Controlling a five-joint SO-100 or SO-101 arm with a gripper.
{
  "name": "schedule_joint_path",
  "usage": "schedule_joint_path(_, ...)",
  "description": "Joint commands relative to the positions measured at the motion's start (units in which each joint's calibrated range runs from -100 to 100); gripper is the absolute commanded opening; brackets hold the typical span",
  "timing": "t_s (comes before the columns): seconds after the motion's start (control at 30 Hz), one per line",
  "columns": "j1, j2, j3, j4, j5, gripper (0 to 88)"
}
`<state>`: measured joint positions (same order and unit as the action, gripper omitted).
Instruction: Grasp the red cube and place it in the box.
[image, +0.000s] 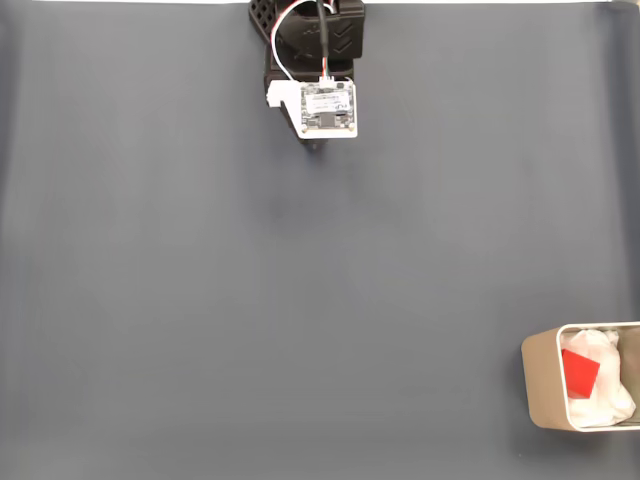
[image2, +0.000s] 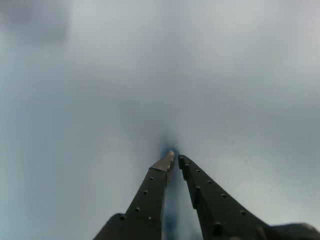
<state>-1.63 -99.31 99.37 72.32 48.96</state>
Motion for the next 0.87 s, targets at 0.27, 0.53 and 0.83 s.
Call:
schedule_joint_path(0.27, 0.71, -0.69, 0.45, 3.59, -0.20, 0.0)
schedule_joint_path(0.53, 0.71, -0.69, 0.45, 3.59, -0.15, 0.0)
schedule_joint_path(0.83, 0.71, -0.69, 0.45, 3.59, -0.15, 0.0)
